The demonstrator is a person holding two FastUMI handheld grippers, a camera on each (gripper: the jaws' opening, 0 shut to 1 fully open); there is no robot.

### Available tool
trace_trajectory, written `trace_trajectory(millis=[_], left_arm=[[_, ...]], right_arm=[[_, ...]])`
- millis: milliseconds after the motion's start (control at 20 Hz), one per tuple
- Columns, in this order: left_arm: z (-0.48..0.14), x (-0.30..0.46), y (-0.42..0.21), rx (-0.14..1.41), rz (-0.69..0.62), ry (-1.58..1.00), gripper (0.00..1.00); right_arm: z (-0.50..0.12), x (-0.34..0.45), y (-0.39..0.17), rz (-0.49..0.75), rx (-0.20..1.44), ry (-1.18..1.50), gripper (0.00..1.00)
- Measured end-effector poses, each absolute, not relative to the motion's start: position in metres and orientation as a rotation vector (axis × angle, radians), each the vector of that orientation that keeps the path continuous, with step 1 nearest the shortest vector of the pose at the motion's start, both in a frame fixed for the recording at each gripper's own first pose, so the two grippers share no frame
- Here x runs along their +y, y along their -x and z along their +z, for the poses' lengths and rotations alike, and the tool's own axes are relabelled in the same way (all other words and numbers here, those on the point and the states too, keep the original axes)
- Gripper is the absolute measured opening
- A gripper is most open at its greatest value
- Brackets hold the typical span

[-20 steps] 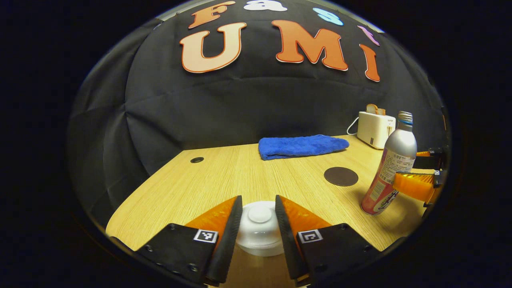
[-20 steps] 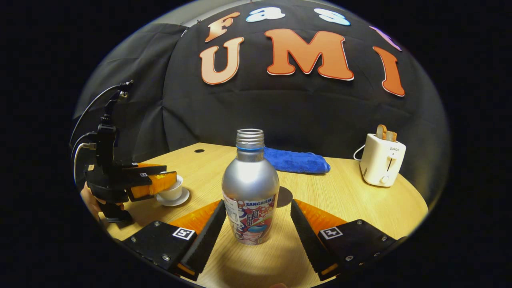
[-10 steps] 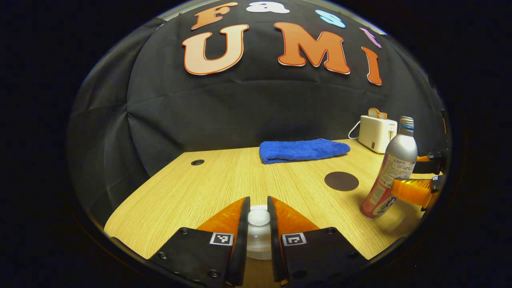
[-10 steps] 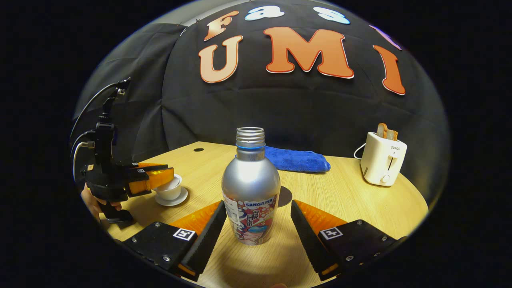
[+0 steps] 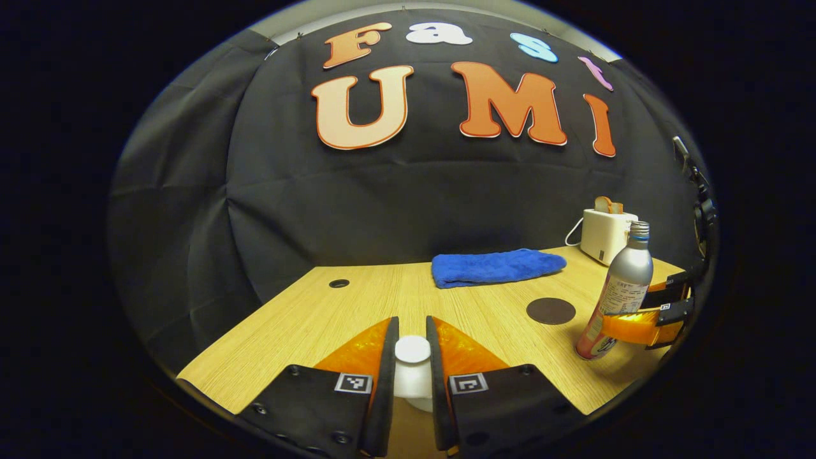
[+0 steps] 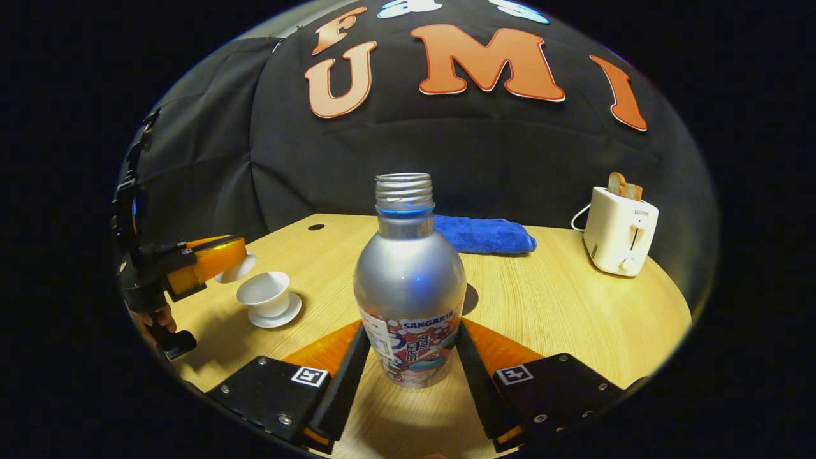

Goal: Open the teacup lid with one hand, grasp the water bottle and pour water into the teacup with the other hand; after pouring, place the water bottle on the coaster and then close the teacup lid.

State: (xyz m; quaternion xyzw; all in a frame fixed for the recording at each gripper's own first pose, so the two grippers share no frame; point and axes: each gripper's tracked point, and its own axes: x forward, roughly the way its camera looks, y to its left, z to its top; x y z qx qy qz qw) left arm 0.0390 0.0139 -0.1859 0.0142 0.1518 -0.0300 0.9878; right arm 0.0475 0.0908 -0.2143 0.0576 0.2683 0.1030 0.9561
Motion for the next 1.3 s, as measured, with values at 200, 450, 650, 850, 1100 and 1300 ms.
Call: trace_trajectory(millis=[200,450,650,850,1100,1300], left_arm=[[-0.182,0.042,-0.026,0.295,-0.022,-0.024,0.30],[-0.175,0.072,-0.012,0.282,0.022,-0.027,0.30],[-0.171,0.101,-0.001,0.279,0.071,-0.020,0.30],[-0.172,0.125,0.009,0.282,0.102,-0.024,0.30],[-0.168,0.152,0.017,0.269,0.145,-0.022,0.30],[-0.170,0.168,0.023,0.276,0.165,-0.011,0.30]], right_arm=[[-0.201,0.093,-0.048,0.221,0.552,-0.048,0.80],[-0.182,0.085,-0.060,0.209,0.537,0.167,0.75],[-0.170,0.089,-0.070,0.224,0.520,0.307,0.78],[-0.163,0.088,-0.081,0.227,0.507,0.434,0.78],[-0.155,0.094,-0.095,0.251,0.478,0.624,0.78],[-0.152,0.100,-0.103,0.267,0.449,0.760,0.78]])
